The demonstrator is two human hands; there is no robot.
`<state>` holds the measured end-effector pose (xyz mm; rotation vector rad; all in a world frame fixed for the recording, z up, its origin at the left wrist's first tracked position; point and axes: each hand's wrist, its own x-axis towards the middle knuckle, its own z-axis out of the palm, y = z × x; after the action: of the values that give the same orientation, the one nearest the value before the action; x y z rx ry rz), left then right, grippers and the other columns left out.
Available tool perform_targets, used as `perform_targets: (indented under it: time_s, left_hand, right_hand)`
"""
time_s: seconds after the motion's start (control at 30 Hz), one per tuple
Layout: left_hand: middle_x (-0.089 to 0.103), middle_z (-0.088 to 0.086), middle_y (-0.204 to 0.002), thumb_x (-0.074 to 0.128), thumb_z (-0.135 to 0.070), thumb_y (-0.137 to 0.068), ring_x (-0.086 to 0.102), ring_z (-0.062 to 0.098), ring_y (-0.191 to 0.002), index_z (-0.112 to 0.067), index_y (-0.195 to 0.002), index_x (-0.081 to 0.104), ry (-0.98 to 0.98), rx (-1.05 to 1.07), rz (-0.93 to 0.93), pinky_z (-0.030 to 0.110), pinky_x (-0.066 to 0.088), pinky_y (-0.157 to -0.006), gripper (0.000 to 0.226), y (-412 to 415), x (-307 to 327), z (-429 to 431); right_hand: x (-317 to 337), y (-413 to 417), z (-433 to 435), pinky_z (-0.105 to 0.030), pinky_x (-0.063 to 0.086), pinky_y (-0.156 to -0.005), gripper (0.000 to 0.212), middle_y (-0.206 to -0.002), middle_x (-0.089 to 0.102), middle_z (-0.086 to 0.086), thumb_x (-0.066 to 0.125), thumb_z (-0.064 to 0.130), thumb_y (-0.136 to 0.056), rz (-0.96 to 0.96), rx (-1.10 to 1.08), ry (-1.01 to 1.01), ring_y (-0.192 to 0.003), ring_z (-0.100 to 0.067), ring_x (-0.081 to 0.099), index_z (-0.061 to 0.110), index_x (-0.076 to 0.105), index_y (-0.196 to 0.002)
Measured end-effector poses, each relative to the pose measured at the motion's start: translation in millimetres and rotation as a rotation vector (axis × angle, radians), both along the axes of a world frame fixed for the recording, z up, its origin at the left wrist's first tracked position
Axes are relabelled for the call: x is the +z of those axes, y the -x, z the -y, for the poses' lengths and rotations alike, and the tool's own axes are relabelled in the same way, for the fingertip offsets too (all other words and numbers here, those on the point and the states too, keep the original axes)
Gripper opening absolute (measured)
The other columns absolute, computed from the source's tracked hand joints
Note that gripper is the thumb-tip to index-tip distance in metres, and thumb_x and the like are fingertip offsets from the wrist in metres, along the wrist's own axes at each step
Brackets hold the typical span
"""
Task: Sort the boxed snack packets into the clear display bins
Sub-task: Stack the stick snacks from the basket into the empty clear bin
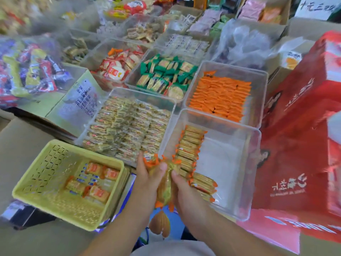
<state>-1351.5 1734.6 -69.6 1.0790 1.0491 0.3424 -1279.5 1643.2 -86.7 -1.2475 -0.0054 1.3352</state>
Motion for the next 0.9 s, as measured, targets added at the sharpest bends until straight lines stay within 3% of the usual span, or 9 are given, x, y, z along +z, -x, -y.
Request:
perform_targets:
  time_s: [0.1, 0.2, 0.27, 0.33, 0.43, 0.53, 0.7, 0.8, 0.9]
  left_hand:
    - [0.046, -0.002, -0.151, 0.084, -0.049, -0.059, 0.062, 0.019, -0.121, -0.053, -0.156, 0.019, 0.12, -0.013, 0.02, 0.032, 0.06, -0.073, 0.117, -9, 2, 7]
    - [0.045, 0.004, -0.154, 0.078, -0.023, -0.088, 0.058, 0.02, -0.123, -0.043, -0.16, 0.02, 0.142, 0.063, 0.0, 0.024, 0.06, -0.066, 0.094, -20, 4, 9]
    - [0.055, 0.008, -0.146, 0.066, -0.023, -0.096, 0.064, 0.029, -0.12, -0.05, -0.156, 0.026, 0.199, 0.066, 0.016, 0.038, 0.062, -0.07, 0.077, -24, 6, 12]
    - [0.064, 0.014, -0.137, 0.065, -0.023, -0.091, 0.066, 0.038, -0.118, -0.048, -0.155, 0.032, 0.244, 0.091, 0.027, 0.055, 0.058, -0.088, 0.076, -28, 6, 14]
    - [0.068, 0.01, -0.131, 0.051, -0.025, -0.1, 0.067, 0.034, -0.117, -0.047, -0.153, 0.036, 0.252, 0.063, 0.052, 0.053, 0.055, -0.094, 0.059, -39, 8, 19]
    - [0.059, 0.008, -0.143, 0.037, -0.023, -0.106, 0.06, 0.034, -0.126, -0.048, -0.154, 0.035, 0.25, 0.051, 0.029, 0.06, 0.047, -0.105, 0.054, -47, 6, 15]
    - [0.048, 0.006, -0.154, 0.048, -0.032, -0.103, 0.056, 0.033, -0.131, -0.046, -0.156, 0.031, 0.232, -0.024, 0.027, 0.055, 0.047, -0.107, 0.057, -60, -5, 5]
    - [0.04, 0.005, -0.154, 0.074, -0.061, -0.079, 0.042, 0.028, -0.142, -0.027, -0.162, 0.011, 0.068, -0.129, -0.033, 0.032, 0.048, -0.102, 0.11, -68, -14, -11]
    - [0.029, -0.009, -0.162, 0.051, -0.086, -0.073, 0.026, 0.015, -0.15, -0.038, -0.162, 0.012, -0.271, -0.357, -0.229, 0.044, 0.031, -0.119, 0.109, -52, -22, -20]
  right_hand:
    - [4, -17, 1, -0.032, 0.045, -0.109, 0.038, -0.142, 0.059, -0.01, 0.04, 0.021, -0.107, 0.038, 0.064, -0.047, -0.133, -0.022, 0.056, 0.01, 0.055, -0.14]
    - [9, -27, 1, -0.035, 0.049, -0.105, 0.038, -0.143, 0.057, -0.015, 0.04, 0.012, -0.106, 0.127, 0.199, -0.085, -0.13, -0.026, 0.057, 0.009, 0.047, -0.144]
    - [18, -31, 2, -0.04, 0.052, -0.102, 0.035, -0.141, 0.06, -0.009, 0.045, 0.023, -0.107, 0.157, 0.244, -0.109, -0.126, -0.021, 0.061, 0.021, 0.048, -0.141]
    - [20, -35, 7, -0.046, 0.046, -0.108, 0.049, -0.151, 0.049, -0.015, 0.046, 0.034, -0.103, 0.165, 0.284, -0.132, -0.136, -0.026, 0.052, 0.017, 0.039, -0.148]
    - [6, -40, 9, -0.034, 0.054, -0.098, 0.053, -0.139, 0.063, 0.006, 0.061, 0.04, -0.088, 0.14, 0.185, -0.186, -0.125, -0.011, 0.061, 0.035, 0.05, -0.14]
    - [0, -38, 7, -0.036, 0.049, -0.108, 0.072, -0.15, 0.051, 0.009, 0.058, 0.044, -0.086, 0.166, 0.16, -0.16, -0.131, -0.005, 0.055, 0.03, 0.035, -0.154]
    - [-14, -47, 1, -0.031, 0.055, -0.095, 0.061, -0.136, 0.063, 0.014, 0.065, 0.046, -0.082, 0.116, 0.114, -0.201, -0.125, -0.008, 0.061, 0.04, 0.05, -0.141]
    - [-26, -61, 0, -0.036, 0.059, -0.084, 0.05, -0.131, 0.068, 0.006, 0.068, 0.045, -0.082, 0.11, 0.082, -0.153, -0.118, -0.017, 0.067, 0.041, 0.058, -0.131]
    - [-48, -93, 0, -0.025, 0.056, -0.083, 0.078, -0.129, 0.065, 0.011, 0.073, 0.053, -0.072, 0.372, 0.012, 0.065, -0.11, -0.003, 0.067, 0.036, 0.046, -0.143]
